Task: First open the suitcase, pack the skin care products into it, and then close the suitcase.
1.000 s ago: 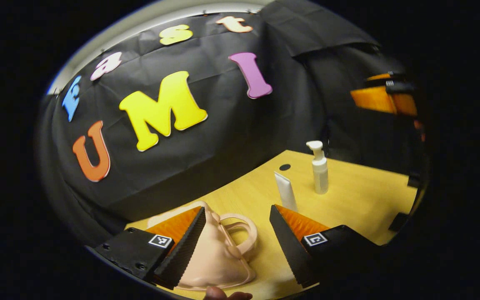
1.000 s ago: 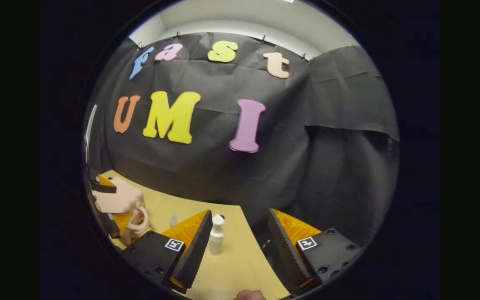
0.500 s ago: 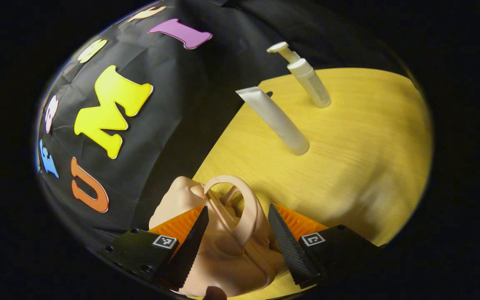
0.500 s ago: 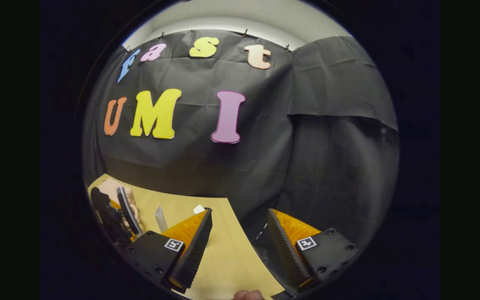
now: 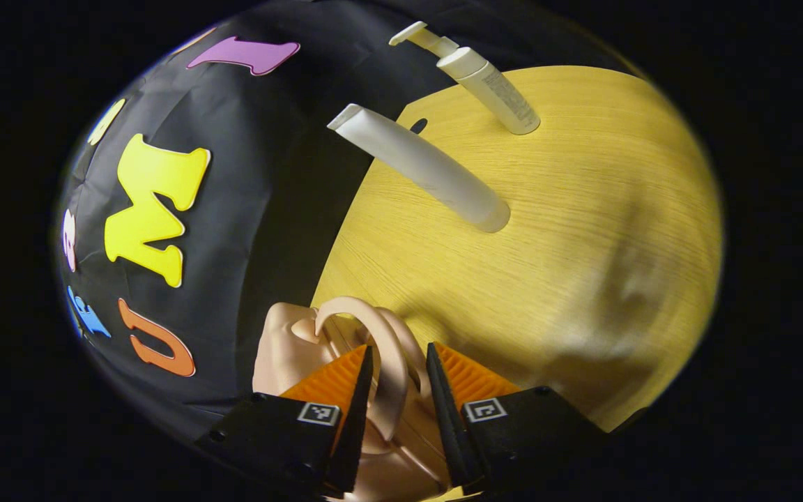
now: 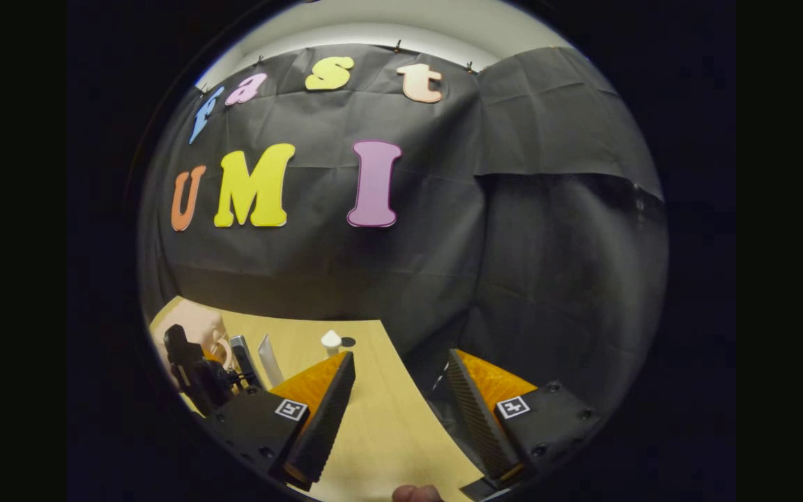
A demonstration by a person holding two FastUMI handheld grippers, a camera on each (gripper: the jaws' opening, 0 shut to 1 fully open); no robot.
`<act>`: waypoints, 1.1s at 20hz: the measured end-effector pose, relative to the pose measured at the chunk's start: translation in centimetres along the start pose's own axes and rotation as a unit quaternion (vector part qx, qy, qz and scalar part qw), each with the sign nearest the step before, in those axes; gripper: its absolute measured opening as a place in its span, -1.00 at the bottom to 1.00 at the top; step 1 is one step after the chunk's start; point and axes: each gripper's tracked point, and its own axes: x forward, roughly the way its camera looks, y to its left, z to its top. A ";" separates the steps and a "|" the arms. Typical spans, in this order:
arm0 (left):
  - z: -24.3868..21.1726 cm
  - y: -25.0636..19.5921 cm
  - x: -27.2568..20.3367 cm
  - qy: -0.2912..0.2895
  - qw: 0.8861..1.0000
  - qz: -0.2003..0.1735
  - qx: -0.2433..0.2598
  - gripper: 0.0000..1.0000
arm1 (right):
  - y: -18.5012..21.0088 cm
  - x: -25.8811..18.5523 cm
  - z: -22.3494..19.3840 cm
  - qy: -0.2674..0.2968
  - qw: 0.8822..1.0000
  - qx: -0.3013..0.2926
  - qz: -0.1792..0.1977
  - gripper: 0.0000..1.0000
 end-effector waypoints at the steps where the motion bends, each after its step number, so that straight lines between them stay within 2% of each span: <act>1: 0.1 0.0 -0.1 0.004 1.000 -0.002 0.000 -0.17 | -0.1 0.0 0.0 0.000 1.000 0.002 0.000 0.60; 2: 0.4 0.5 -0.4 0.003 1.000 0.004 -0.002 -0.23 | -0.2 0.0 -0.1 0.000 1.000 0.004 -0.001 0.60; 4: 0.1 0.4 -0.3 0.009 1.000 -0.015 -0.020 -0.57 | -0.3 0.1 -0.3 0.001 1.000 0.009 -0.002 0.59; 6: 0.4 0.6 -0.5 0.009 0.999 -0.026 -0.038 -0.63 | -0.2 0.1 -0.4 0.002 1.000 0.015 -0.001 0.60; 11: 1.1 2.5 -2.2 -0.010 0.996 -0.019 -0.091 -0.89 | 0.5 0.0 0.8 -0.016 1.000 0.019 0.007 0.60; 16: 1.5 7.0 -5.2 -0.064 0.989 0.019 -0.132 -0.94 | 2.6 0.0 1.6 -0.025 0.999 0.017 0.027 0.59; 20: 0.6 11.9 -7.3 -0.090 0.980 0.056 -0.168 -0.94 | 5.5 -0.4 3.5 -0.040 0.998 0.007 0.055 0.60; 22: -0.4 14.6 -8.5 -0.104 0.972 0.072 -0.198 -0.94 | 7.4 -0.7 4.6 -0.048 0.996 -0.001 0.073 0.59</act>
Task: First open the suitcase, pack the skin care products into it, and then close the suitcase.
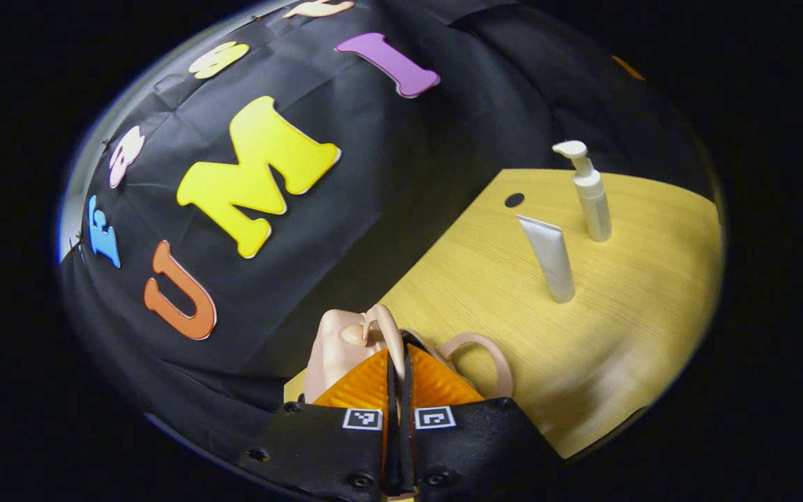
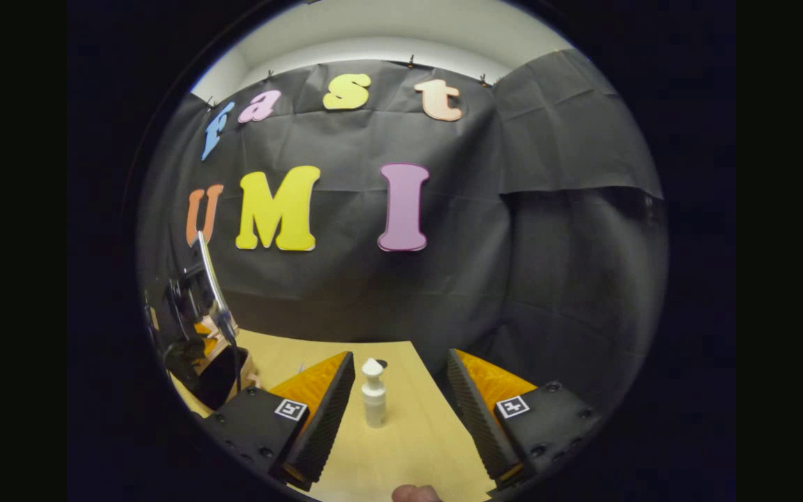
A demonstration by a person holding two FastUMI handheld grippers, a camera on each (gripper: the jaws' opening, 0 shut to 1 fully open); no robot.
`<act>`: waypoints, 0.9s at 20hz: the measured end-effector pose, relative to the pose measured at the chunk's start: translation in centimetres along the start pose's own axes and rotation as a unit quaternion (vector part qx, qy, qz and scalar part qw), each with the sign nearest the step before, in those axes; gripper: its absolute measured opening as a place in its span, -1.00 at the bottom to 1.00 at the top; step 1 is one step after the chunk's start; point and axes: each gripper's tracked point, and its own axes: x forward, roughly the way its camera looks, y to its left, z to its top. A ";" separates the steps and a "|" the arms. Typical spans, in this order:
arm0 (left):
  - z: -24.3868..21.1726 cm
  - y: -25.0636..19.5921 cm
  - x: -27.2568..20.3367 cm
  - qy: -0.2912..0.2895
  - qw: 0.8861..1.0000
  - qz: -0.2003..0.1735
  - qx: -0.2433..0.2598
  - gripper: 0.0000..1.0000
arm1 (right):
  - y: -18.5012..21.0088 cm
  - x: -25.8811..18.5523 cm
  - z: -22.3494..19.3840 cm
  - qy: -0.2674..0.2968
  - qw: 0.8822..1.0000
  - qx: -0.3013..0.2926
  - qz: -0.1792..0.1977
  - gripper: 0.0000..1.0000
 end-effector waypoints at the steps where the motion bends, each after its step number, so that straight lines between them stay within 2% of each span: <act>1: 0.3 1.8 -0.4 -0.009 1.000 0.008 -0.013 -0.94 | 0.9 0.0 0.6 -0.004 1.000 -0.005 0.008 0.59; 6: -1.5 12.6 -2.6 -0.034 0.993 0.070 -0.090 -0.95 | 5.6 -0.2 2.8 -0.018 0.998 -0.018 0.049 0.59; 11: -8.0 22.0 -3.8 -0.045 0.978 0.137 -0.149 -0.94 | 10.0 -0.6 4.5 -0.024 0.995 -0.041 0.083 0.60; 15: -17.5 28.3 -3.6 -0.036 0.953 0.175 -0.246 -0.95 | 13.8 -1.1 5.5 -0.024 0.992 -0.055 0.107 0.60; 18: -25.5 31.0 -0.9 -0.022 0.931 0.169 -0.324 -0.95 | 16.1 -1.5 5.1 -0.020 0.990 -0.080 0.117 0.60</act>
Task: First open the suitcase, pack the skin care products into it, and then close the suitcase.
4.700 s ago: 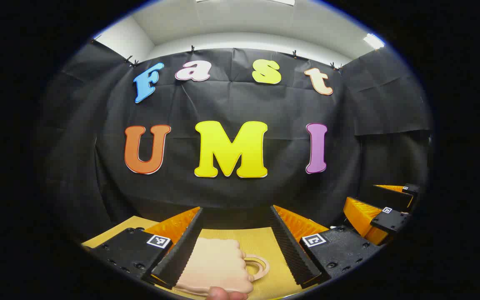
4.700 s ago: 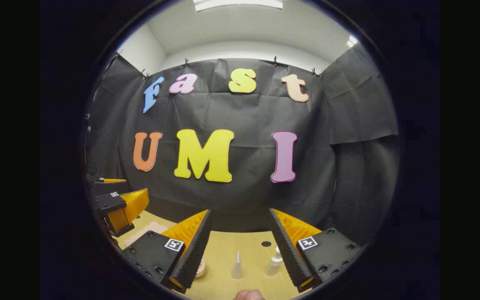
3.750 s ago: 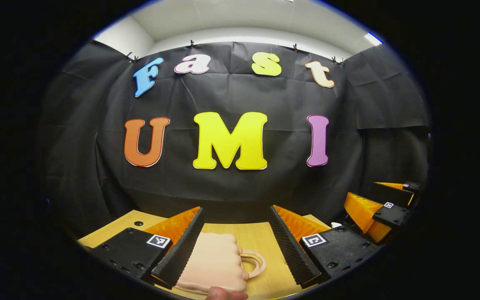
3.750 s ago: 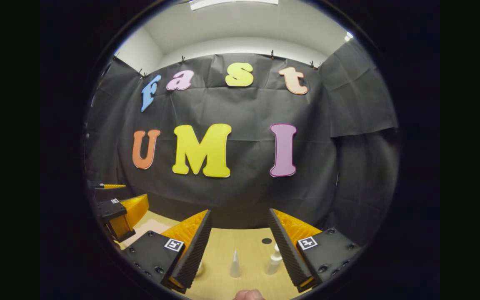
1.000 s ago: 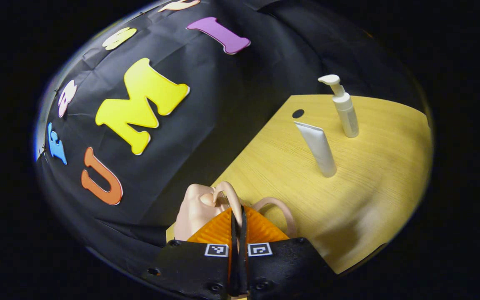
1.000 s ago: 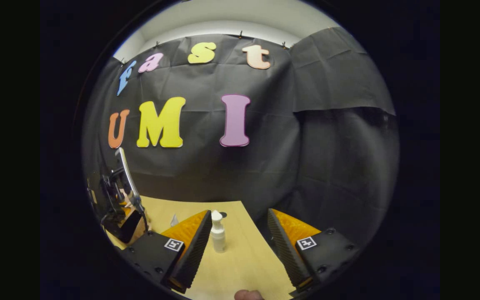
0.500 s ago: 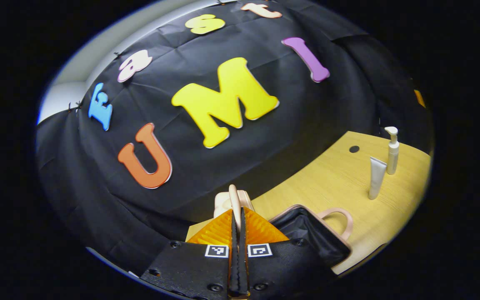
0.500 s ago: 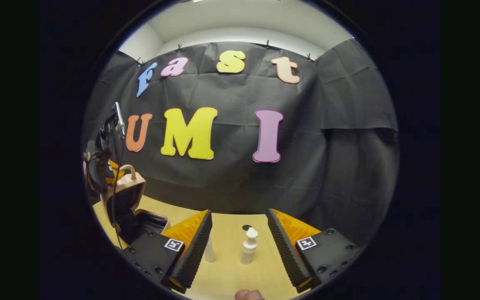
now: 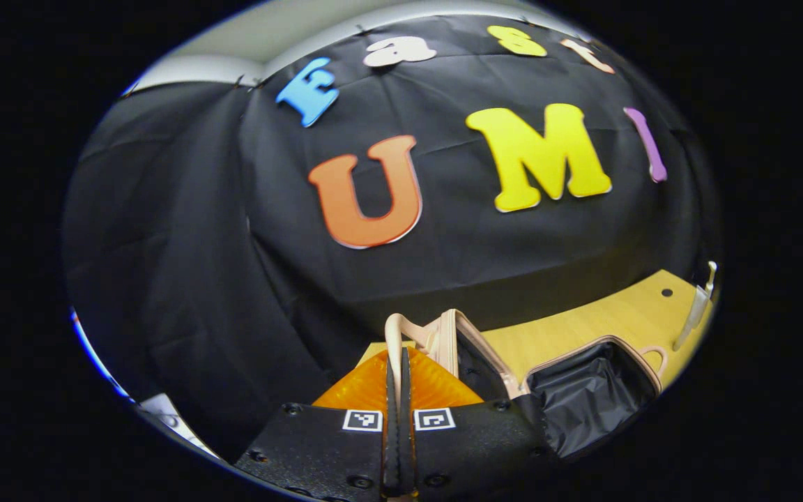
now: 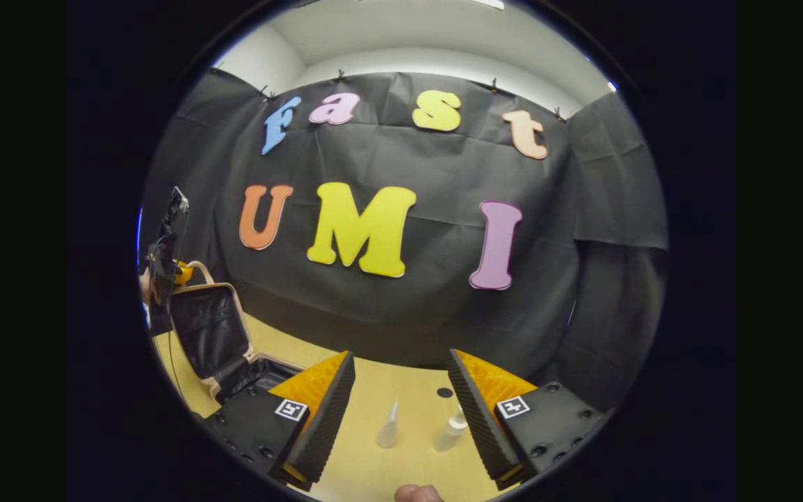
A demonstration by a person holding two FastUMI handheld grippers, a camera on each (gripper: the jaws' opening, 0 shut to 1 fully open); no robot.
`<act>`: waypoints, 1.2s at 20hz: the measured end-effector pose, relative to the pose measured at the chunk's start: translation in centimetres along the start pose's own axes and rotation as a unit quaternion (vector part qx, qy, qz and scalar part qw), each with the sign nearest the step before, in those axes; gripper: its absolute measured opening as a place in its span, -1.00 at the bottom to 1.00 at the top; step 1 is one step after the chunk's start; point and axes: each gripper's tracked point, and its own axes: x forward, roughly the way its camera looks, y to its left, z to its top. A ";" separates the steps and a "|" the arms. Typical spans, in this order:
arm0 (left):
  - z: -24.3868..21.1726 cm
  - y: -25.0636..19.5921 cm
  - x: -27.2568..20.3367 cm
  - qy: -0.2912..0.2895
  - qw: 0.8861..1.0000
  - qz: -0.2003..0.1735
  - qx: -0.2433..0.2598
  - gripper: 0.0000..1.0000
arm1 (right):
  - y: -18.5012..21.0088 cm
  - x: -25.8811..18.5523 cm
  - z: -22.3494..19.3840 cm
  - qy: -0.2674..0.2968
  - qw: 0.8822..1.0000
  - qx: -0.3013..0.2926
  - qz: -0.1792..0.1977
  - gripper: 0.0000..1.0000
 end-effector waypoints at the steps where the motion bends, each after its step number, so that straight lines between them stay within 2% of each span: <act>1: -2.0 1.5 1.4 0.016 1.000 0.001 -0.022 -0.94 | 0.6 0.1 -0.1 0.005 1.000 -0.005 0.002 0.59; 6: -15.9 2.3 7.6 0.101 0.991 -0.009 -0.085 -0.94 | 4.3 0.4 -1.5 0.031 0.999 -0.033 0.018 0.59; 9: -20.2 2.6 8.7 0.153 0.977 -0.028 -0.147 -0.94 | 6.5 0.8 -1.9 0.045 0.998 -0.041 0.032 0.59; 12: -23.0 1.6 9.5 0.187 0.966 -0.044 -0.171 -0.93 | 7.9 1.2 -2.4 0.054 0.997 -0.042 0.042 0.59; 14: -24.6 1.3 9.8 0.216 0.960 -0.040 -0.172 -0.86 | 8.2 1.5 -2.7 0.060 0.996 -0.039 0.043 0.59; 15: -25.0 1.6 9.7 0.226 0.959 -0.037 -0.168 -0.72 | 8.2 1.8 -2.7 0.062 0.996 -0.036 0.043 0.59; 17: -24.7 1.7 9.4 0.225 0.961 -0.039 -0.158 -0.61 | 8.0 2.0 -2.7 0.064 0.997 -0.024 0.043 0.59; 19: -23.9 2.7 8.8 0.227 0.966 -0.019 -0.118 -0.47 | 7.5 2.2 -2.9 0.066 0.997 -0.012 0.042 0.59; 20: -23.2 2.8 8.4 0.222 0.969 -0.012 -0.109 -0.14 | 7.1 2.3 -3.0 0.066 0.997 -0.007 0.041 0.60; 21: -21.9 2.8 7.8 0.208 0.972 -0.007 -0.108 -0.04 | 6.8 2.3 -3.1 0.065 0.997 -0.001 0.040 0.60; 22: -19.7 2.8 7.1 0.184 0.978 0.005 -0.098 0.31 | 5.9 2.3 -3.3 0.063 0.997 0.008 0.036 0.60; 24: -16.1 2.1 5.4 0.151 0.985 0.023 -0.082 0.74 | 4.5 2.2 -3.5 0.061 0.997 0.023 0.032 0.60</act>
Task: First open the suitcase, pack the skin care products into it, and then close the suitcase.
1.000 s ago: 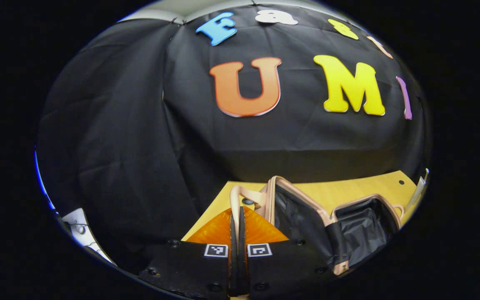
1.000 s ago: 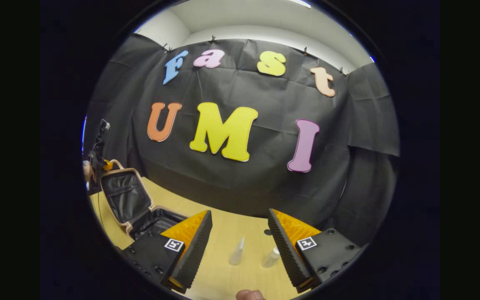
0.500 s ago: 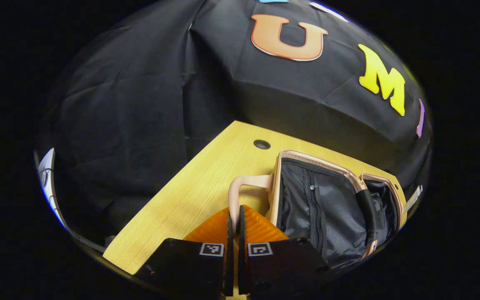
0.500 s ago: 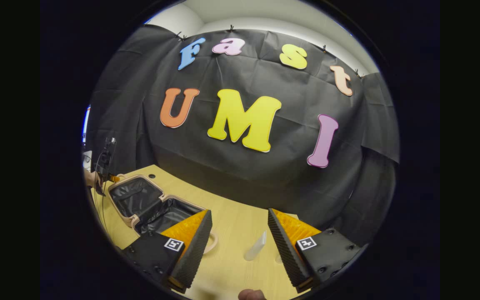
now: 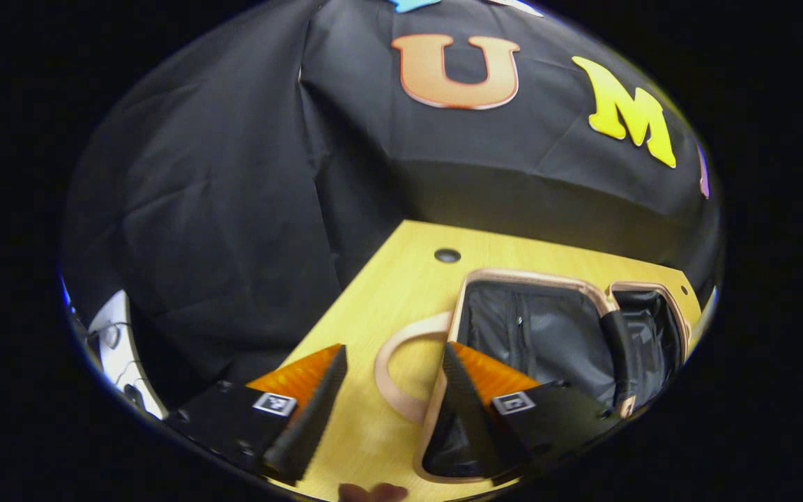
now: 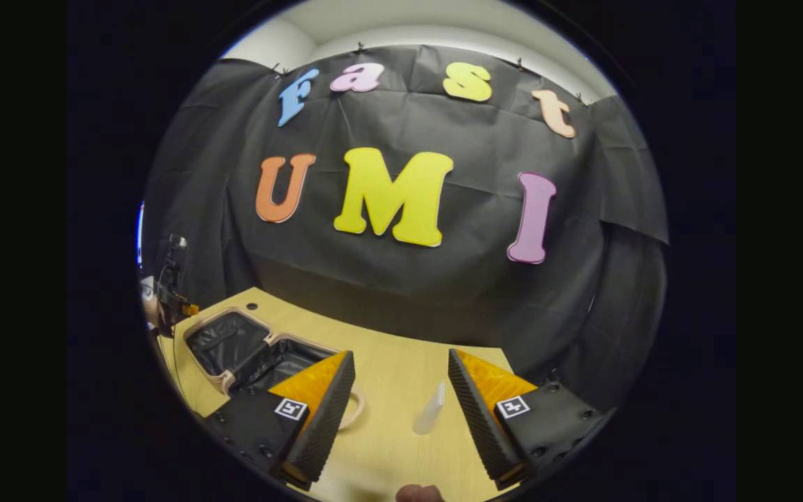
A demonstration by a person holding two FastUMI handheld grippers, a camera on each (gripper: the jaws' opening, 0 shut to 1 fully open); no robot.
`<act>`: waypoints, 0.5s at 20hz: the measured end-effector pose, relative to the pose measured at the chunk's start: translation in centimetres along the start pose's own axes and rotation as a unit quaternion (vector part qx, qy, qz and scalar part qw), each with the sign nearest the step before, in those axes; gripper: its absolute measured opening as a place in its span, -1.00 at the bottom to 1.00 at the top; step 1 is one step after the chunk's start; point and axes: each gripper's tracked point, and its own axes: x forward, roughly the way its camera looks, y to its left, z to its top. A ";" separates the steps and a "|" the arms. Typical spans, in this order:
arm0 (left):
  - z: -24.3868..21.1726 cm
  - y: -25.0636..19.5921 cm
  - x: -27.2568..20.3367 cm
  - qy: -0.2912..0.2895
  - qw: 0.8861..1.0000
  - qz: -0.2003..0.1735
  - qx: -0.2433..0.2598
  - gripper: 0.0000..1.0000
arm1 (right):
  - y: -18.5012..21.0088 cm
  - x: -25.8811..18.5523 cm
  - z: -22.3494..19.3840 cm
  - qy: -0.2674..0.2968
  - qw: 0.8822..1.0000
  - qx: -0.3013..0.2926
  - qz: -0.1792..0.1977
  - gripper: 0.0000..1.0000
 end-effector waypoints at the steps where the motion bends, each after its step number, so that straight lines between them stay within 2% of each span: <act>1: 1.5 -1.7 -1.5 -0.014 1.000 -0.012 0.002 0.95 | -1.0 -0.3 -0.1 -0.004 1.000 0.007 -0.003 0.60; 4: 4.7 -9.7 -6.8 -0.049 0.997 -0.055 0.000 0.94 | -4.5 -0.8 -0.3 -0.014 1.000 0.023 -0.013 0.60; 7: 7.0 -17.9 -11.5 -0.076 0.993 -0.078 -0.035 0.94 | -8.0 -1.0 -1.4 -0.012 0.999 0.044 -0.015 0.60; 10: 6.9 -26.2 -16.1 -0.087 0.988 -0.116 -0.057 0.93 | -11.4 -1.2 -2.2 -0.008 0.998 0.059 -0.026 0.60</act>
